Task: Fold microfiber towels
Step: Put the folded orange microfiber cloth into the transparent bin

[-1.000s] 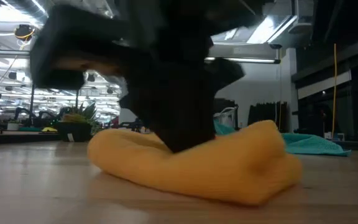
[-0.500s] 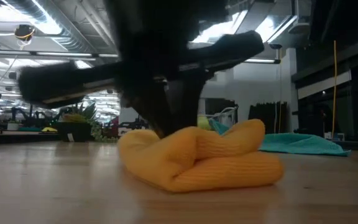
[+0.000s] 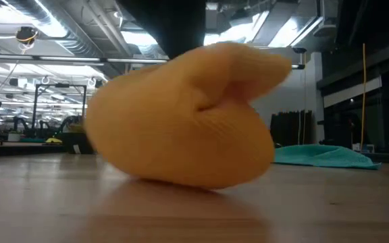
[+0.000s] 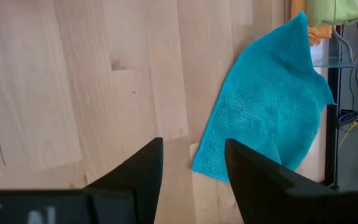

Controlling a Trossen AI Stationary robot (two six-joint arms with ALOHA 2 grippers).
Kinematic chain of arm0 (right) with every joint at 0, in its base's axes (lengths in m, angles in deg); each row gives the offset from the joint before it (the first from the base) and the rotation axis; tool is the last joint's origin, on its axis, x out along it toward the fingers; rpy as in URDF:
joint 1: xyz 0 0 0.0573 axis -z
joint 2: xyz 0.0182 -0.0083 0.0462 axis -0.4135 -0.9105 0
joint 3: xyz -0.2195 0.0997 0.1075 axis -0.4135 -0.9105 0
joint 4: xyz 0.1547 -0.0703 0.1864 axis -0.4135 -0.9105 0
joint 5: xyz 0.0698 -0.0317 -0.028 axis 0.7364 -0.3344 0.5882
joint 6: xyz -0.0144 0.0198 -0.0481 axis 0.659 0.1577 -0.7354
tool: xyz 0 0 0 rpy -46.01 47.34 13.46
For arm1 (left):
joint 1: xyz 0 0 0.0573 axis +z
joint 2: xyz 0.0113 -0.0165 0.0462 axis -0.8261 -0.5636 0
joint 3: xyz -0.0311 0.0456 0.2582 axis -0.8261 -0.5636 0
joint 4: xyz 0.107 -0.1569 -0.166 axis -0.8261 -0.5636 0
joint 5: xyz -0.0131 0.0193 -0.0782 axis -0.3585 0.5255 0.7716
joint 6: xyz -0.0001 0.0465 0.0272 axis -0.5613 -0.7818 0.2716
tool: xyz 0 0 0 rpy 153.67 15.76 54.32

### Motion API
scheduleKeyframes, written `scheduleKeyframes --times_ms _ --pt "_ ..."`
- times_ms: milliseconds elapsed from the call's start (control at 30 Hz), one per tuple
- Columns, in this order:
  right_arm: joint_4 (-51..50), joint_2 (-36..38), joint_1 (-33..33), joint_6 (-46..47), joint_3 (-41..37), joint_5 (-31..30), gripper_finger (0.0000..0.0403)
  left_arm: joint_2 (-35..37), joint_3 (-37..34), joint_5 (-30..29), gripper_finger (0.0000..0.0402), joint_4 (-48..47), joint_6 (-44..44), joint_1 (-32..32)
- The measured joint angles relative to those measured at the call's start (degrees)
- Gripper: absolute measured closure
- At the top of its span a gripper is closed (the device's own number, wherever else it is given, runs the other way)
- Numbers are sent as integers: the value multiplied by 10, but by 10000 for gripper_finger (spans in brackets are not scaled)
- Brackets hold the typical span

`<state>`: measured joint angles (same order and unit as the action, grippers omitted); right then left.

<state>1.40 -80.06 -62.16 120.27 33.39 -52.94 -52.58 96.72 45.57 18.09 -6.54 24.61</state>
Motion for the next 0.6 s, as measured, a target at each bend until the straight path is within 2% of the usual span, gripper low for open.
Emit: scheduleKeyframes --times_ms 133,333,467,600 --pt "0 0 0 2 0 0 228 -5 -26 1 401 29 3 4" --pt "1 0 -8 5 0 5 228 -5 -98 34 401 65 16 8" --pt "1 0 -13 4 0 6 228 -5 -122 23 400 91 23 5" --pt "1 0 -12 2 0 6 228 -5 -122 9 381 93 81 9"
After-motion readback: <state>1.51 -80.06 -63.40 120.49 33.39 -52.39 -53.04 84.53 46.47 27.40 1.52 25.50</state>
